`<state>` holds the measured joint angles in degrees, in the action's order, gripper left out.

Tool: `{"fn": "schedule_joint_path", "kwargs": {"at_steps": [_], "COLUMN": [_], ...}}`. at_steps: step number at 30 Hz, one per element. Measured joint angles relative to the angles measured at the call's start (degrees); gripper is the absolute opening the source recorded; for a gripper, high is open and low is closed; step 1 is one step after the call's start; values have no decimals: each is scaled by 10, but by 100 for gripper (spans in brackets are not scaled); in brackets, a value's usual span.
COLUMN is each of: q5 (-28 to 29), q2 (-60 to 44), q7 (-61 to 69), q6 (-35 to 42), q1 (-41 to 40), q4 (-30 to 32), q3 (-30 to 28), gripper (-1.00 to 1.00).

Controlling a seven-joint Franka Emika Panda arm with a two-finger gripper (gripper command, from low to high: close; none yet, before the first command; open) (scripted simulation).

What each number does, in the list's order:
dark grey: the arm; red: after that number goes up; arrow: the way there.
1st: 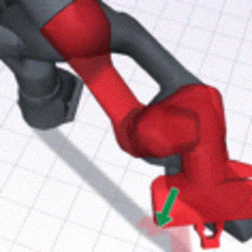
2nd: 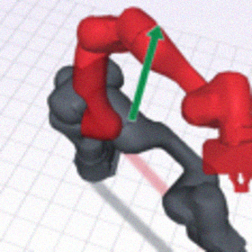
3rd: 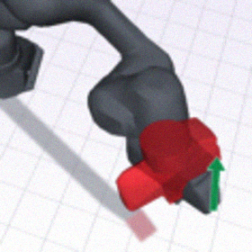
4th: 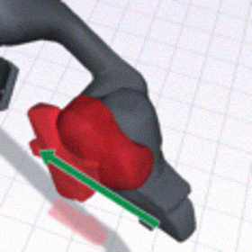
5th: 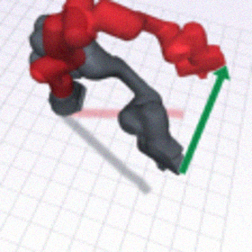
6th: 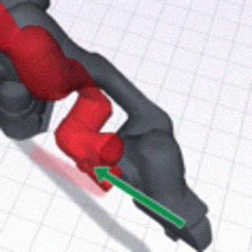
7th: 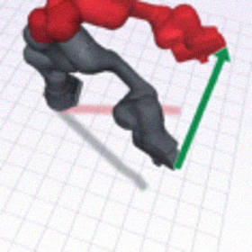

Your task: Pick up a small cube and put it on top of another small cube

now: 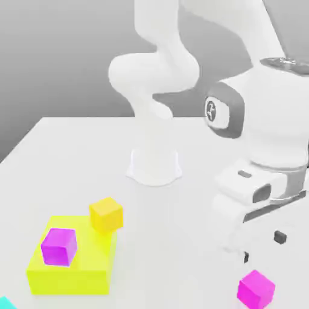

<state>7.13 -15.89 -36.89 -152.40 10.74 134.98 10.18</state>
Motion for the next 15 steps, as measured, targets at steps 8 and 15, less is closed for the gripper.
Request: {"fn": "schedule_joint_path", "kwargs": {"at_steps": [8,15], "q5": [33,24], "q2": [-119,-89], "q7": [-19,-12], "q6": [-80,-56], "q1": [29,21], "q4": [-19,-12], "q3": [-26,-16], "gripper": [-100,-100]}}
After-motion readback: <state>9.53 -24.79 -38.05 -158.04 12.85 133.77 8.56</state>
